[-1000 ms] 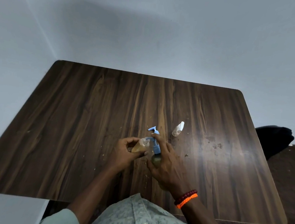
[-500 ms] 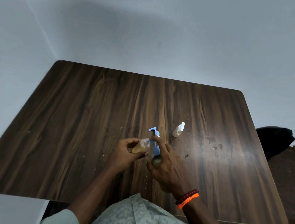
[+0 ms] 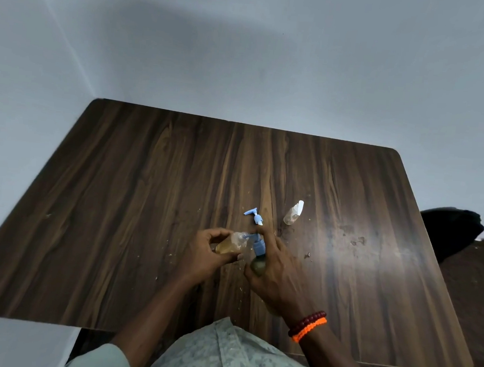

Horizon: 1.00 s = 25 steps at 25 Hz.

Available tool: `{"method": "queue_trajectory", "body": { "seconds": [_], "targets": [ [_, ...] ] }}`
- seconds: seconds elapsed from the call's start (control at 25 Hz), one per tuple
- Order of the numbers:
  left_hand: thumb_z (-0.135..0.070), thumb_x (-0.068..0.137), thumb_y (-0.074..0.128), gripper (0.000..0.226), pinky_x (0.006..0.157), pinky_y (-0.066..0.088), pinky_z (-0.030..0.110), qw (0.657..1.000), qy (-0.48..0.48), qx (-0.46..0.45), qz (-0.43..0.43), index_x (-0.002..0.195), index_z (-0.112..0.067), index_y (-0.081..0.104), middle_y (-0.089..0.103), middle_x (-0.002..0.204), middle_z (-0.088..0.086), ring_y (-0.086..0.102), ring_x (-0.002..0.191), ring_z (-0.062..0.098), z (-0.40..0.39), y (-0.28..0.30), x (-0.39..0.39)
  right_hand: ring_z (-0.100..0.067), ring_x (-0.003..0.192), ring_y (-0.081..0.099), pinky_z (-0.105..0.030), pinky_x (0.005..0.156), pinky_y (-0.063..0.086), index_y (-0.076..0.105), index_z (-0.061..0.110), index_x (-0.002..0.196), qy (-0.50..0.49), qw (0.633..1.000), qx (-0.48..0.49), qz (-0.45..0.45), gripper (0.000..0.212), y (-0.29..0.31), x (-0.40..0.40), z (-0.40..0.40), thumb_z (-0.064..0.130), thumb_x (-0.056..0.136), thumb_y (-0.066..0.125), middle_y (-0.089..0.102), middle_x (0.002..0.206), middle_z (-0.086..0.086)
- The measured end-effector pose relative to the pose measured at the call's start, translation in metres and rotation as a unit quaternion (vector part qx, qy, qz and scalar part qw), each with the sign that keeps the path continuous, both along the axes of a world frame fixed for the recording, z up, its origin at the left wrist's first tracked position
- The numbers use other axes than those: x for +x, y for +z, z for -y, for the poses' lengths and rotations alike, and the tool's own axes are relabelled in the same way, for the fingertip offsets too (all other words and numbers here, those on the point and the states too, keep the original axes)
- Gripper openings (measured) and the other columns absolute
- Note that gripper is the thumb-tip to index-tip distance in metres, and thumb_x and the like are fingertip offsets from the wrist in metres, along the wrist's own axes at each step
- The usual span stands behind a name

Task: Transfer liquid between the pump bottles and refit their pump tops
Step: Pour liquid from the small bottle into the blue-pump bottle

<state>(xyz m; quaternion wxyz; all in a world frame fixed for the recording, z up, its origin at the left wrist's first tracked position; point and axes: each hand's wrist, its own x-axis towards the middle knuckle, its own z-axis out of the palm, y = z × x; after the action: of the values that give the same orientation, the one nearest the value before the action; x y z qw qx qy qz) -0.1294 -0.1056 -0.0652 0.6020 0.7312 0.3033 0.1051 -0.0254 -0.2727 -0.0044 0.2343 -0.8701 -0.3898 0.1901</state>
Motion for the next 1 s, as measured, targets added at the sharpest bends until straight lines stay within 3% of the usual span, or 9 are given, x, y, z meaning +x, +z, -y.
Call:
{"method": "queue_trajectory", "body": {
  "seconds": [0.12,0.28,0.48,0.68,0.84,1.0],
  "targets": [
    [-0.021,0.075,0.095,0.042,0.092,0.062,0.033,1.000,0.003,-0.002,0.003,0.110,-0.033,0.076,0.080,0.107,-0.008,0.074,0.104,0.008,0.0019,0.0037,-0.0003,-0.020,0.102,0.068,-0.040,0.085,0.060,0.024,0.045,0.150,-0.010,1.000,0.014,-0.013,0.072,0.0011,-0.0007,-0.0012,0.050,0.092,0.065,0.051,0.146,0.007],
    [-0.022,0.075,0.096,0.042,0.092,0.061,0.034,1.000,0.008,0.004,0.008,0.106,-0.039,0.073,0.079,0.107,-0.008,0.073,0.106,0.010,-0.0006,0.0067,0.0023,-0.021,0.094,0.068,-0.044,0.081,0.062,0.015,0.053,0.149,0.010,1.000,0.006,0.003,0.077,-0.0024,-0.0031,-0.0019,0.052,0.090,0.063,0.051,0.144,0.004],
    [-0.023,0.074,0.096,0.047,0.094,0.062,0.035,1.000,-0.008,-0.002,-0.001,0.117,-0.024,0.078,0.080,0.110,-0.008,0.074,0.106,0.008,0.0013,0.0017,-0.0008,-0.020,0.099,0.069,-0.041,0.082,0.061,0.020,0.049,0.145,-0.004,1.000,0.030,-0.001,0.069,0.0016,-0.0009,0.0007,0.057,0.087,0.058,0.055,0.141,0.007],
    [-0.020,0.075,0.096,0.041,0.083,0.058,0.017,1.000,0.000,0.006,0.004,0.108,-0.033,0.075,0.079,0.104,-0.011,0.072,0.098,-0.003,-0.0001,0.0058,0.0015,-0.022,0.099,0.068,-0.041,0.084,0.061,0.016,0.052,0.150,0.015,1.000,0.010,0.004,0.075,-0.0002,-0.0028,0.0010,0.053,0.091,0.062,0.049,0.148,0.003],
    [-0.022,0.073,0.097,0.046,0.088,0.062,0.026,1.000,-0.004,-0.005,-0.001,0.115,-0.025,0.078,0.081,0.108,-0.007,0.075,0.102,0.005,0.0021,0.0010,-0.0008,-0.024,0.103,0.068,-0.044,0.085,0.061,0.017,0.050,0.146,0.000,1.000,0.011,0.007,0.070,-0.0043,-0.0016,0.0028,0.052,0.092,0.062,0.050,0.149,0.004],
    [-0.022,0.074,0.096,0.043,0.089,0.061,0.029,1.000,0.000,-0.002,0.007,0.112,-0.029,0.078,0.081,0.106,-0.008,0.075,0.101,0.006,0.0023,0.0019,-0.0004,-0.021,0.098,0.069,-0.042,0.081,0.062,0.016,0.051,0.151,0.003,1.000,0.018,0.013,0.073,-0.0068,-0.0029,0.0010,0.058,0.093,0.059,0.048,0.151,0.004]
  ]
}}
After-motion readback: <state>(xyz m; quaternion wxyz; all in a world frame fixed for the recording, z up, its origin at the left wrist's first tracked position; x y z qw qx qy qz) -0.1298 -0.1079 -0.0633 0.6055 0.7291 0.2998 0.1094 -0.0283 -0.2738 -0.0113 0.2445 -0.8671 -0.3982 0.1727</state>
